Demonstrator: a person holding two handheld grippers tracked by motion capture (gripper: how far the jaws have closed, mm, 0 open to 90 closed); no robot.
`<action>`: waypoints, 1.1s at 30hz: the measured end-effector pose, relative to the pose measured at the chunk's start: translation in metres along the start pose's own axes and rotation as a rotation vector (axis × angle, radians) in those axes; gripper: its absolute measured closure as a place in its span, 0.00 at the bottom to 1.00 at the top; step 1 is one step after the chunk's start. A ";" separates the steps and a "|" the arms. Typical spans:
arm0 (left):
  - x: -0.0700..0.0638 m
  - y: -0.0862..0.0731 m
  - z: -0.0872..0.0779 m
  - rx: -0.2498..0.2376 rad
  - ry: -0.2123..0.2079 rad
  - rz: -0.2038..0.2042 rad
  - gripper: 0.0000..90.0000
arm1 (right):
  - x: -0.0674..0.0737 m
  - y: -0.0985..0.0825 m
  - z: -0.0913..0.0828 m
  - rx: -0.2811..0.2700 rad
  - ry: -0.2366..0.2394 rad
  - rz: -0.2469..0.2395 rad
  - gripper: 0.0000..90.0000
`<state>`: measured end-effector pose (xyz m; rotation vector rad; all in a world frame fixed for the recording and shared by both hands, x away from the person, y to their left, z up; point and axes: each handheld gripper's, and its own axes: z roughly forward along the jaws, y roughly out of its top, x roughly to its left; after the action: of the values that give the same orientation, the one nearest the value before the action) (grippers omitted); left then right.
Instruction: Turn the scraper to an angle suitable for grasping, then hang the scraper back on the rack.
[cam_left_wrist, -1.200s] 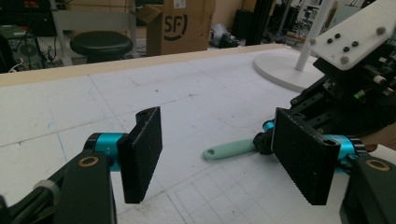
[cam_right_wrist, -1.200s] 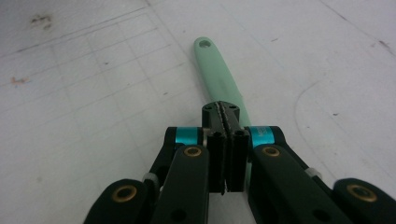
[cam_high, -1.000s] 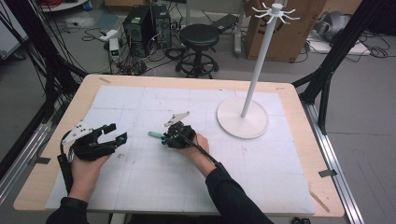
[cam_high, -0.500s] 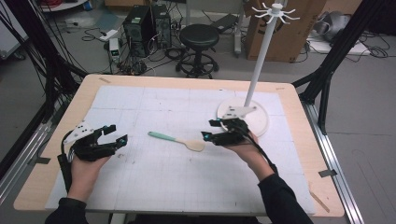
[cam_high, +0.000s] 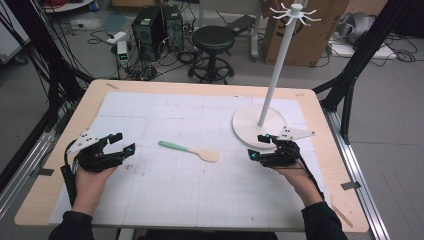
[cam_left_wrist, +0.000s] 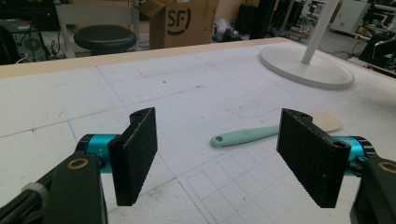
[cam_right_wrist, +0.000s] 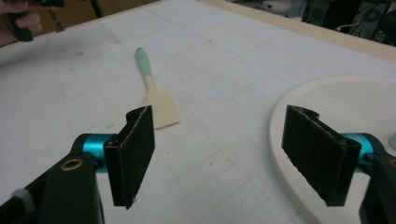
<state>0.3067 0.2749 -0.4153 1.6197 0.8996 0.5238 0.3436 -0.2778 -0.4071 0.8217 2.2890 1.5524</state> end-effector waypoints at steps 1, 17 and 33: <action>0.000 0.000 0.000 0.001 -0.001 0.001 0.33 | 0.001 0.002 0.000 -0.010 -0.001 -0.005 0.27; 0.000 0.000 0.000 0.010 -0.004 0.003 0.33 | 0.013 0.037 0.050 0.031 0.035 -0.041 0.30; -0.001 -0.001 0.003 0.019 -0.014 0.008 0.33 | 0.047 0.059 0.137 0.200 0.102 -0.135 0.50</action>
<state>0.3079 0.2727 -0.4169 1.6429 0.8905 0.5100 0.3927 -0.1298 -0.4031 0.6311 2.5474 1.3537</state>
